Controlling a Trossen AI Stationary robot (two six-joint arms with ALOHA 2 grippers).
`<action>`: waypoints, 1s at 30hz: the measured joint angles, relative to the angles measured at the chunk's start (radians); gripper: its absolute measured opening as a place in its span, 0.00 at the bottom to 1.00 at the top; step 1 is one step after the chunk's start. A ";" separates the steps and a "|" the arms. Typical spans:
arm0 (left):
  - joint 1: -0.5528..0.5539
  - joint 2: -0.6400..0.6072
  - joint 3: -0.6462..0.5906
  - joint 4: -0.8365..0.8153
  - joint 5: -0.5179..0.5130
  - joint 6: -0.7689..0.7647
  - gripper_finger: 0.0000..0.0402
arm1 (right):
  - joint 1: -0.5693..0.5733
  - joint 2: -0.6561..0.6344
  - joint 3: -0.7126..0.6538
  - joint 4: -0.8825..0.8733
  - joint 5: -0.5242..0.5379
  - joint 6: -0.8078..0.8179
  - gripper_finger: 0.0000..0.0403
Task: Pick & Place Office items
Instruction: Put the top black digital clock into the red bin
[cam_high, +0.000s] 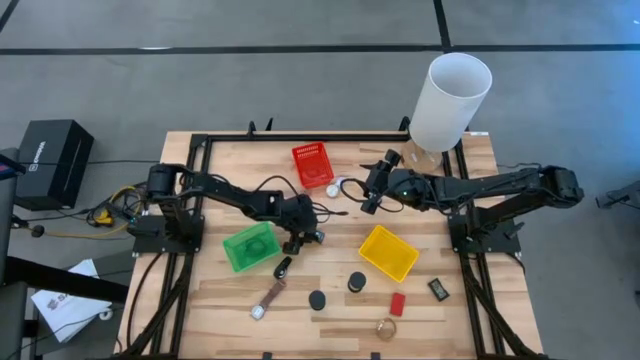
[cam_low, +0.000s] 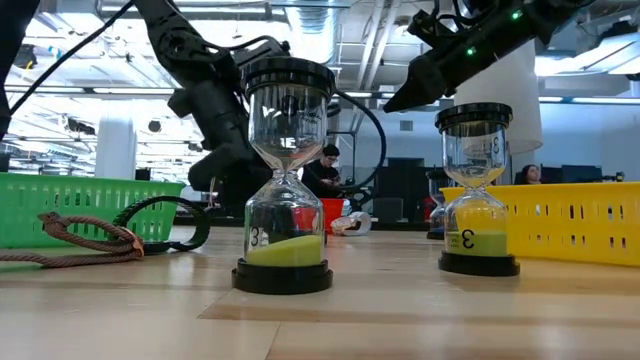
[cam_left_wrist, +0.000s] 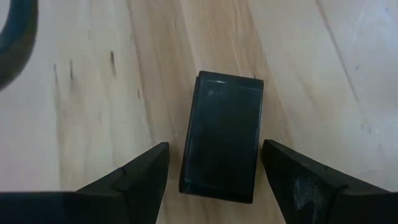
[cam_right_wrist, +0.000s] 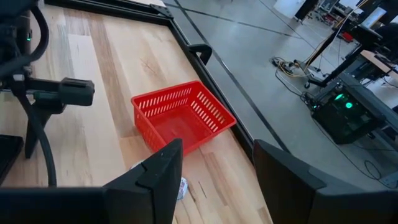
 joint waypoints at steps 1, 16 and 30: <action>0.001 0.001 0.000 0.000 0.000 0.000 0.63 | 0.000 0.000 0.000 0.000 0.000 0.000 0.46; 0.022 0.001 0.000 0.001 0.025 0.000 0.38 | 0.000 0.000 0.000 0.000 0.000 -0.001 0.46; 0.041 -0.015 0.000 -0.004 -0.064 0.031 0.38 | -0.002 0.000 0.000 0.001 -0.001 0.023 0.46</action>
